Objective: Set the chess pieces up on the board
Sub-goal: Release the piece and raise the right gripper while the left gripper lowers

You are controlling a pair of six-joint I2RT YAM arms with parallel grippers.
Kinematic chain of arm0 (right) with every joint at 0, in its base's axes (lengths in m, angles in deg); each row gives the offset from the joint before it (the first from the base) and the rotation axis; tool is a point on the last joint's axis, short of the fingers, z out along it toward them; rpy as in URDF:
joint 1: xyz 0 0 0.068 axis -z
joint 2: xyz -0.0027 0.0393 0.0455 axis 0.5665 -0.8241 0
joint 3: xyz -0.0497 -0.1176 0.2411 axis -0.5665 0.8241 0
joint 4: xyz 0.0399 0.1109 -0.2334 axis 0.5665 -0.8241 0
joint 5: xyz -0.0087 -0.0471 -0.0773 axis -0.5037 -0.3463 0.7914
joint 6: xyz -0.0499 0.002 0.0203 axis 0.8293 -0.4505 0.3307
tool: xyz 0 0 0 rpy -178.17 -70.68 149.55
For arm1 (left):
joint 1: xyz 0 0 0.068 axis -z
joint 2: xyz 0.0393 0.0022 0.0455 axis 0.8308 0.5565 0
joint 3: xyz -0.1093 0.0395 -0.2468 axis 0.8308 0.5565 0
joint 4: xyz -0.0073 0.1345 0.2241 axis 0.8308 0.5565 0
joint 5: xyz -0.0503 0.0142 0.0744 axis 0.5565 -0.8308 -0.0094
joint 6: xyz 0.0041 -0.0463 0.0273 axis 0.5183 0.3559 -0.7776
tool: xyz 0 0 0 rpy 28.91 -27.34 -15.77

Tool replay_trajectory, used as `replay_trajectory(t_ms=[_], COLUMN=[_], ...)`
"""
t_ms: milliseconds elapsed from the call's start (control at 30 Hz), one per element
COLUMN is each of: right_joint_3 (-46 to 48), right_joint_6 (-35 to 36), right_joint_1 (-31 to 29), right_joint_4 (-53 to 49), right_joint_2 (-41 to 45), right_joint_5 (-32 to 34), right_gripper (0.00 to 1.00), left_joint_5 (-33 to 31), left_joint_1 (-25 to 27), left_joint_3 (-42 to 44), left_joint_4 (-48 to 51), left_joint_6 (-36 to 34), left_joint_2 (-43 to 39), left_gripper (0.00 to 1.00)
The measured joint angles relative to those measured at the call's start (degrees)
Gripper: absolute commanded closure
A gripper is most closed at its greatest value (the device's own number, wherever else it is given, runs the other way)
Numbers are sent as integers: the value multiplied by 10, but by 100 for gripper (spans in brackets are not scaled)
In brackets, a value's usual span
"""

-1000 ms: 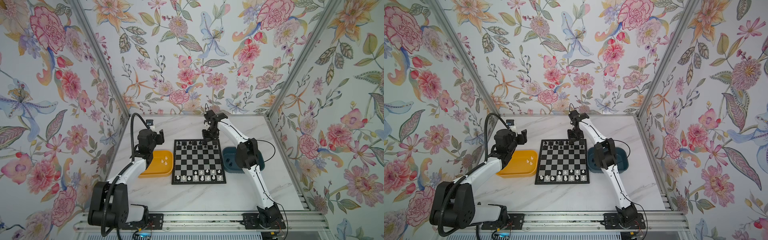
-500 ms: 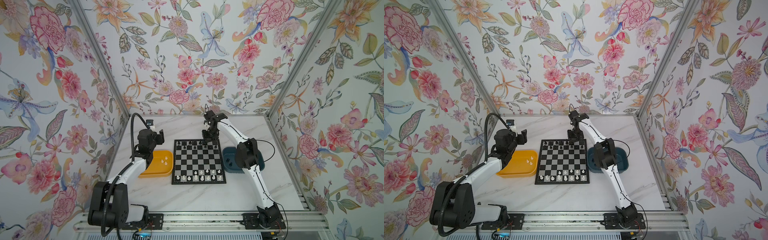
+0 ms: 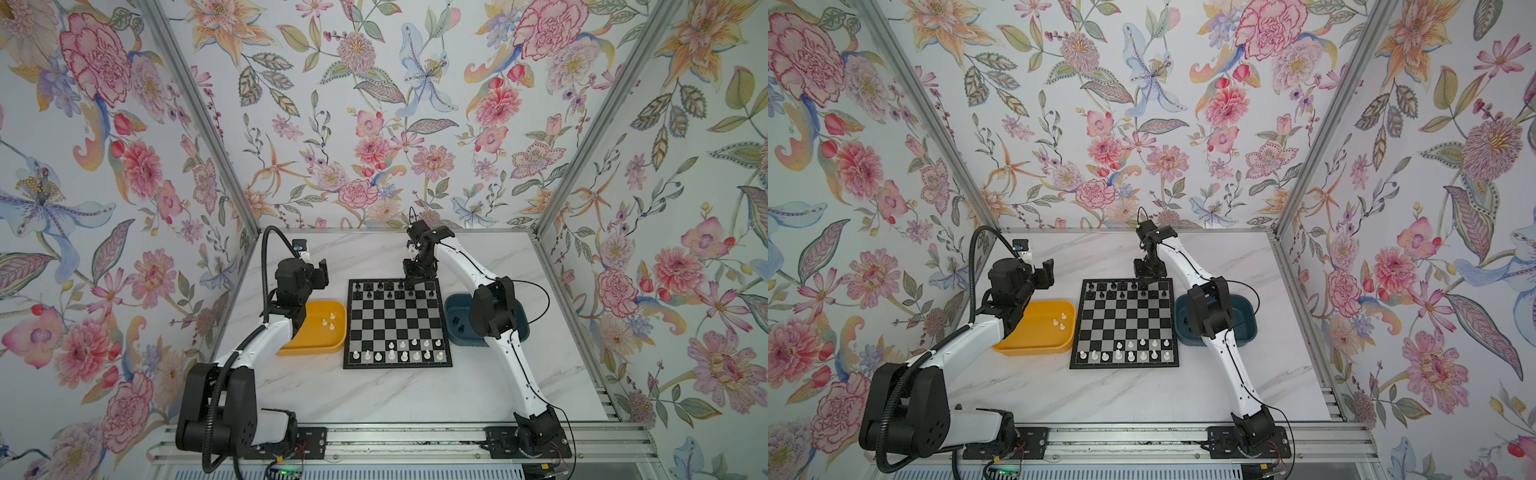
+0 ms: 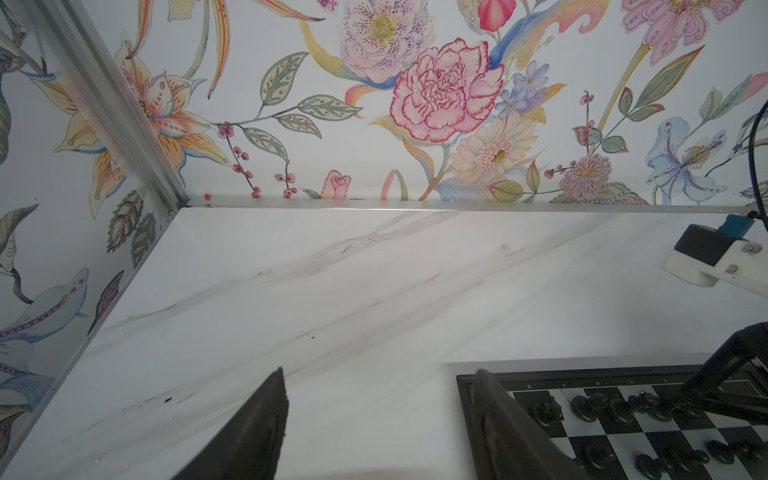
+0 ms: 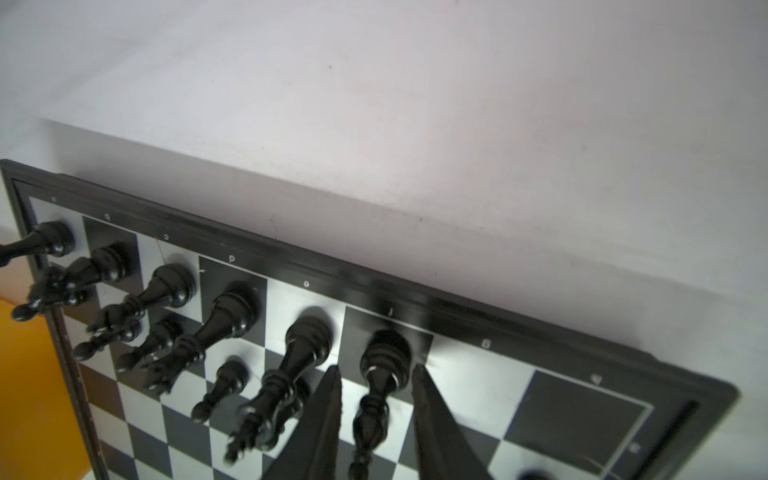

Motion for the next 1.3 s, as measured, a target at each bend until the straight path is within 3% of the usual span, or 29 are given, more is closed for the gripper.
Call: replay_trajectory(t_ms=[267,667,800,1100,1300], right_joint_3=[-3,78,166,483,563], right_joint_6=[0,16,24,16,-3], right_joint_1=[2,24,30,87,123], right_joint_4=[0,6,32,197,276], right_joint_2=[36,230,277,462,521], right_joint_5=[11,96,111,85,60], right_gripper=[65,64,65,66,67], left_joint_5=[0,0,-8,-26,-25], left_joint_1=[0,0,6,8,8], left_joint_3=[0,-35,-85,-172,-174], left_joint_4=[0,81,160,372,496], left_joint_6=[0,1,3,18,21], left_joint_2=[0,-13,-22,-32,16], left_gripper=[28,32,32,33,41])
